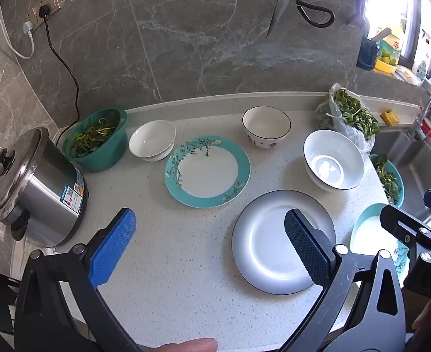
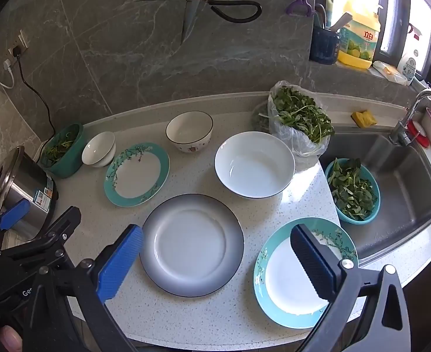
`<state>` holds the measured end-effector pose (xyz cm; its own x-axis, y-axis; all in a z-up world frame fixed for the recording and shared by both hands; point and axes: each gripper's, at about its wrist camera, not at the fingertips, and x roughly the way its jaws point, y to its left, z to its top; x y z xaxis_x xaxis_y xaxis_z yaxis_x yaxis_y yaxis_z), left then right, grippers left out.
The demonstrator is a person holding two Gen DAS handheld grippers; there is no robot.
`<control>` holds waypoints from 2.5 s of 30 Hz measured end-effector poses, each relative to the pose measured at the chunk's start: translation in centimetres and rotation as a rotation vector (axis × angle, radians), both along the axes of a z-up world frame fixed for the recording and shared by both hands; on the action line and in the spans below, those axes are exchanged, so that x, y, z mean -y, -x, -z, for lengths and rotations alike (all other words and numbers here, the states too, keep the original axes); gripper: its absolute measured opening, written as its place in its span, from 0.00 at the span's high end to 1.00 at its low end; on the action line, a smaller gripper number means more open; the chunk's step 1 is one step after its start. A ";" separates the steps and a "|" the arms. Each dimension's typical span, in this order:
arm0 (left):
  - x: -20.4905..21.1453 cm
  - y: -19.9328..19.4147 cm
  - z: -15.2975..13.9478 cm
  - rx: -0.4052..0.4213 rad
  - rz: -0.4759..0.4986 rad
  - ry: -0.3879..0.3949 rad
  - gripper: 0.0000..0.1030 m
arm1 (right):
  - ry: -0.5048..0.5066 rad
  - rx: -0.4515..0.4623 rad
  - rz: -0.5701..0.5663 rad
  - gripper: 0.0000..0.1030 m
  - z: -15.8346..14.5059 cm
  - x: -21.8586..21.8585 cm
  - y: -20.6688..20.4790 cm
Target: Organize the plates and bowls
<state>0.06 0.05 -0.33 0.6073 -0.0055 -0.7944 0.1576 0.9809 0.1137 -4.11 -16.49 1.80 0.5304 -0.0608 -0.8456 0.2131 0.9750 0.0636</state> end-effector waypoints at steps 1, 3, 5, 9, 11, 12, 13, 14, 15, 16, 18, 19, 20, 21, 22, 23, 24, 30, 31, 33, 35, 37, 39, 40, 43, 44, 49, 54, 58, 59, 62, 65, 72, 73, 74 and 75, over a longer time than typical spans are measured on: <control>0.0 0.1 0.0 0.000 0.001 0.001 0.00 | 0.000 -0.001 0.000 0.00 0.0 0.0 0.0; -0.1 0.1 0.0 0.000 0.002 0.000 0.00 | 0.000 -0.001 0.000 0.00 0.0 0.0 0.0; -0.1 0.1 0.0 -0.001 0.002 0.002 0.00 | 0.000 -0.001 -0.001 0.00 0.0 0.0 0.0; -0.1 0.1 0.1 -0.002 0.002 0.002 0.00 | 0.000 -0.003 -0.001 0.00 0.0 -0.1 0.2; -0.1 0.2 0.1 -0.004 0.002 0.001 0.00 | -0.001 -0.002 0.000 0.00 0.0 -0.1 0.1; -0.1 0.2 0.1 -0.004 0.002 0.001 0.00 | 0.000 -0.003 0.001 0.00 0.0 -0.2 0.1; -0.2 0.3 0.1 -0.003 0.002 0.001 0.00 | 0.001 -0.003 0.000 0.00 0.1 -0.2 0.1; -0.1 0.2 0.1 -0.004 0.002 0.002 0.00 | 0.001 -0.003 0.000 0.00 0.1 -0.2 0.1; -0.2 0.3 0.1 -0.004 0.002 0.002 0.00 | 0.000 -0.004 0.000 0.00 0.1 -0.2 0.1; -0.1 0.2 0.1 -0.004 0.002 0.001 0.00 | 0.000 -0.004 -0.001 0.00 0.1 -0.2 0.1; -0.1 0.3 0.1 -0.005 0.002 0.001 0.00 | 0.000 -0.004 -0.001 0.00 0.1 -0.3 0.1; -0.1 0.3 0.1 -0.004 0.001 0.001 0.00 | 0.000 -0.004 0.000 0.00 0.1 -0.3 0.1; -0.1 0.3 0.2 -0.004 0.001 0.001 0.00 | 0.001 -0.005 0.000 0.00 0.1 -0.3 0.1; -0.1 0.3 0.2 -0.004 0.001 0.001 0.00 | 0.000 -0.004 0.000 0.00 0.1 -0.3 0.1; -0.1 0.3 0.2 -0.003 0.001 0.001 0.00 | 0.000 -0.004 0.000 0.00 0.1 -0.3 0.1; -0.1 0.3 0.2 -0.003 0.001 0.001 0.00 | 0.000 -0.004 0.000 0.00 0.1 -0.4 0.1; -0.1 0.4 0.2 -0.003 0.001 0.001 0.00 | 0.001 -0.004 0.000 0.00 0.1 -0.3 0.1; -0.1 0.3 0.2 -0.004 0.000 0.001 0.00 | 0.000 -0.006 0.000 0.00 0.1 -0.4 0.1; -0.1 0.3 0.2 -0.004 0.001 0.001 0.00 | 0.000 -0.006 -0.001 0.00 0.1 -0.4 0.1; -0.1 0.3 0.2 -0.004 0.000 0.001 0.00 | 0.001 -0.005 0.000 0.00 0.1 -0.4 0.2; -0.1 0.4 0.2 -0.004 0.001 0.001 0.00 | 0.001 -0.006 0.000 0.00 0.1 -0.5 0.1; -0.2 0.3 0.2 -0.004 0.001 0.001 0.00 | 0.000 -0.006 0.000 0.00 0.2 -0.5 0.1; -0.2 0.4 0.3 -0.005 0.001 0.001 0.00 | 0.001 -0.006 0.000 0.00 0.2 -0.5 0.1; -0.1 0.3 0.3 -0.005 0.001 0.001 0.00 | 0.001 -0.006 -0.001 0.00 0.2 -0.5 0.1; -0.2 0.7 0.5 -0.005 0.002 0.000 0.00 | 0.002 -0.007 0.000 0.00 0.2 -0.5 0.1; -0.3 0.8 0.6 -0.006 0.002 0.000 0.00 | 0.001 -0.008 -0.001 0.00 0.2 -0.5 0.1; -0.4 1.0 0.8 -0.007 0.002 0.000 0.00 | 0.001 -0.009 -0.001 0.00 0.3 -0.6 0.2; -0.5 1.0 0.9 -0.008 0.003 0.000 0.00 | 0.001 -0.010 -0.001 0.00 0.3 -0.6 0.2; -0.5 1.1 1.0 -0.010 0.006 -0.002 0.00 | 0.001 -0.011 0.000 0.00 0.3 -0.6 0.1; -0.6 1.2 1.0 -0.010 0.007 -0.002 0.00 | 0.001 -0.011 0.001 0.00 0.3 -0.7 0.2; -0.7 1.2 1.2 -0.013 0.011 -0.003 0.00 | 0.001 -0.012 0.003 0.00 0.5 -1.0 0.6; -0.7 0.9 1.1 -0.015 0.010 -0.003 0.00 | 0.001 -0.013 0.004 0.00 0.6 -1.1 0.7; -0.7 0.7 1.1 -0.018 0.014 -0.004 0.00 | 0.001 -0.016 0.006 0.00 1.0 -1.4 0.9; -0.7 0.6 1.0 -0.020 0.016 -0.003 0.00 | 0.001 -0.016 0.006 0.00 0.9 -1.4 0.8; -0.7 0.5 1.0 -0.022 0.018 -0.003 0.00 | 0.002 -0.016 0.006 0.00 0.9 -1.4 0.8; -0.7 0.5 1.1 -0.023 0.020 -0.002 0.00 | 0.002 -0.016 0.007 0.00 0.9 -1.4 0.9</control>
